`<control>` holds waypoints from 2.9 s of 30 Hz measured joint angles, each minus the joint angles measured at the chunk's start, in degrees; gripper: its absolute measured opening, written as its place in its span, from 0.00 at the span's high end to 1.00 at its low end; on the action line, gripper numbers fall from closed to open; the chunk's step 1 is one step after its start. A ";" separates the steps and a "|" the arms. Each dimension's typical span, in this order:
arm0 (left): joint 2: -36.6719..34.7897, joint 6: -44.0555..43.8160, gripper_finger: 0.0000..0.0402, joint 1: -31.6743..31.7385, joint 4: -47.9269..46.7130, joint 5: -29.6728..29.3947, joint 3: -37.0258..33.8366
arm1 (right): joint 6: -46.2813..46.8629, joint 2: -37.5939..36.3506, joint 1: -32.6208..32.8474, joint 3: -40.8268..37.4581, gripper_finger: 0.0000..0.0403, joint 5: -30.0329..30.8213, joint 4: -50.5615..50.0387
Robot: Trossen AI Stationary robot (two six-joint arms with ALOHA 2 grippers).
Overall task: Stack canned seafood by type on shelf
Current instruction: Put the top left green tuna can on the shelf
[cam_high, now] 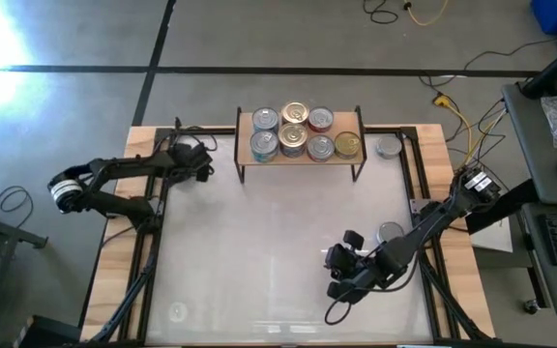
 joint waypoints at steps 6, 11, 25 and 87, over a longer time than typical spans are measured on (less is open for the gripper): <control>-0.13 -2.49 1.00 -5.36 -1.17 0.25 -2.68 | 0.50 -0.89 0.50 0.01 0.84 -4.68 -0.15; -0.23 -9.79 1.00 -16.12 -7.50 -0.80 -2.89 | 0.12 -2.67 0.56 1.92 0.83 -4.25 -4.05; 0.20 -29.07 1.00 -54.24 -5.52 4.88 0.19 | -2.53 -5.37 0.71 3.19 0.77 -4.16 -5.17; 26.66 -16.86 1.00 -85.14 41.90 -11.82 5.17 | -22.05 22.57 -16.18 3.19 0.25 7.84 39.75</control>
